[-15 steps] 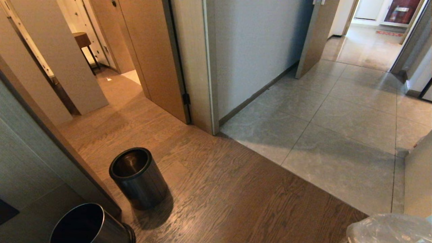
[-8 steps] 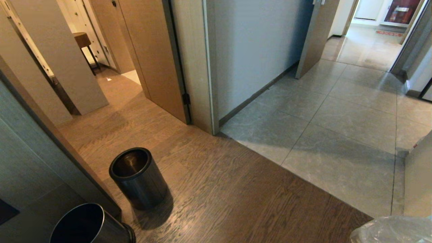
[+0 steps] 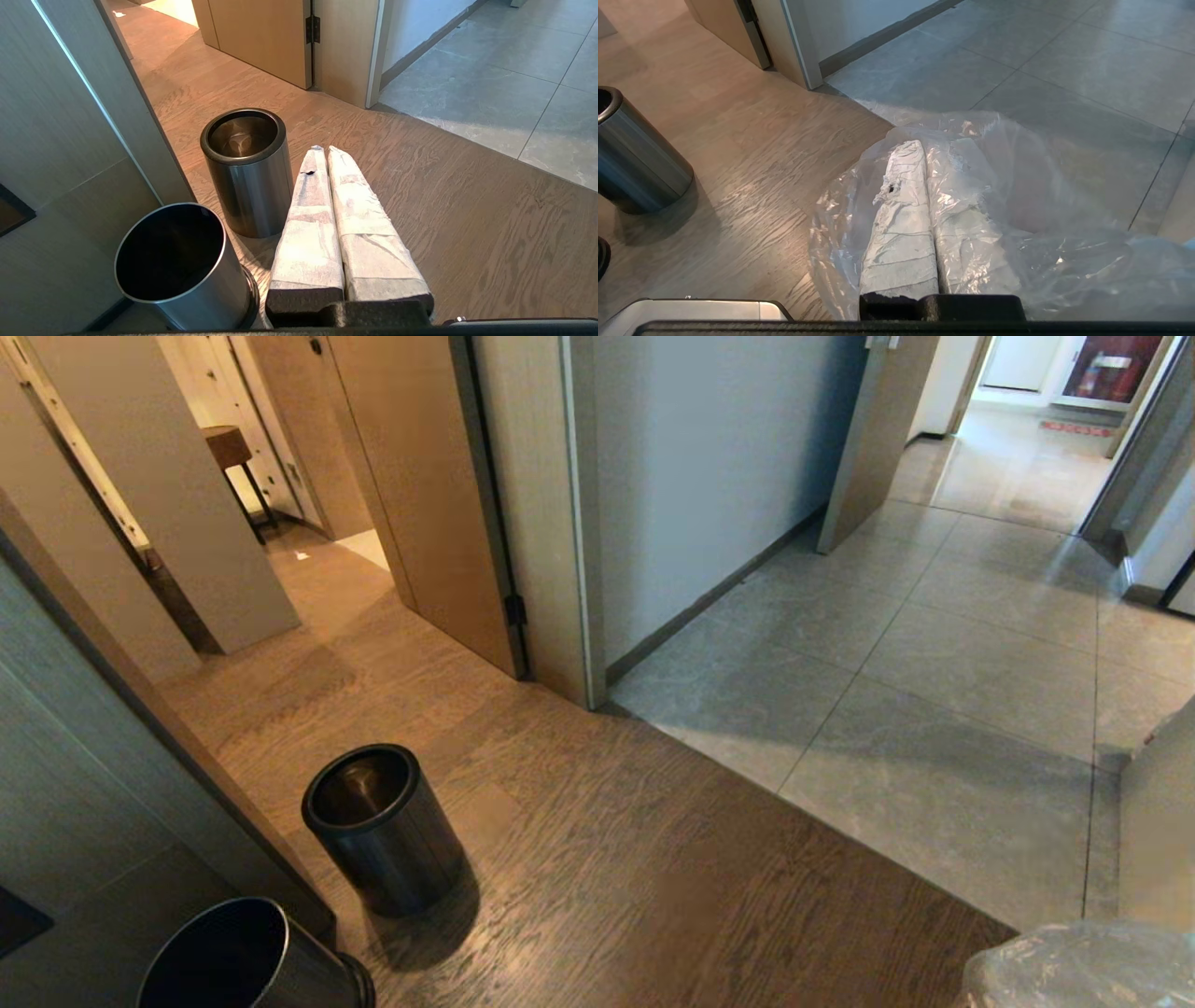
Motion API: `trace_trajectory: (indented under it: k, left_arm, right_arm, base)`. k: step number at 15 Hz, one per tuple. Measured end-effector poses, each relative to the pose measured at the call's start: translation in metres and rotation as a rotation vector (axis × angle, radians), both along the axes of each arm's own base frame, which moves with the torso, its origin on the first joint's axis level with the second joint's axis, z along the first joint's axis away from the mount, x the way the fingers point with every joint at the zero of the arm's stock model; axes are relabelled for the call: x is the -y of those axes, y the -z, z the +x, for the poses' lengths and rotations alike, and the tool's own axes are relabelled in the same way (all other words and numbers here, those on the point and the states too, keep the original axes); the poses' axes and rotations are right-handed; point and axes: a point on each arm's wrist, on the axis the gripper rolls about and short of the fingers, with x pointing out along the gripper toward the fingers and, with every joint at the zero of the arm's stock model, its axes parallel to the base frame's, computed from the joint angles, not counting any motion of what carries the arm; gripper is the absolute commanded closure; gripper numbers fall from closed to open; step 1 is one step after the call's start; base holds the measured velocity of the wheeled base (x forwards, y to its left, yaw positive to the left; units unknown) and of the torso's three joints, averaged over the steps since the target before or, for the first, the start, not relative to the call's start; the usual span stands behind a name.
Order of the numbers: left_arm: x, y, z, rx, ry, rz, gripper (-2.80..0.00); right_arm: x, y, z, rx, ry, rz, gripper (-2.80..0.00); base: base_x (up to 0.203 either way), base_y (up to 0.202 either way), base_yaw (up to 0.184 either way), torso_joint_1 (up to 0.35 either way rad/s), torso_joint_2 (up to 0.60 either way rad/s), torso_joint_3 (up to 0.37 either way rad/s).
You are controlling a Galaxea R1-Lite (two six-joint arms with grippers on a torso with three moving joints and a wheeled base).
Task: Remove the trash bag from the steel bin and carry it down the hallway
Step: Put the trash bag at the door
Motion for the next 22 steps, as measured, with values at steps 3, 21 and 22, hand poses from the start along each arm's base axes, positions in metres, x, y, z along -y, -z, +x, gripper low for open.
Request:
trace_trajectory:
  k: [3, 21, 22]
  left_arm:
    - [0.0000, 0.0000, 0.0000, 0.000, 0.000, 0.000, 0.00]
    - [0.0000, 0.0000, 0.0000, 0.000, 0.000, 0.000, 0.00]
    - [0.0000, 0.0000, 0.0000, 0.000, 0.000, 0.000, 0.00]
  right_arm:
    - [0.0000, 0.0000, 0.0000, 0.000, 0.000, 0.000, 0.00]
    - [0.0000, 0.0000, 0.0000, 0.000, 0.000, 0.000, 0.00]
    - [0.0000, 0.0000, 0.0000, 0.000, 0.000, 0.000, 0.00]
  base:
    - [0.000, 0.000, 0.000, 0.000, 0.00, 0.000]
    - [0.000, 0.000, 0.000, 0.000, 0.00, 0.000]
    - [0.000, 0.000, 0.000, 0.000, 0.00, 0.000]
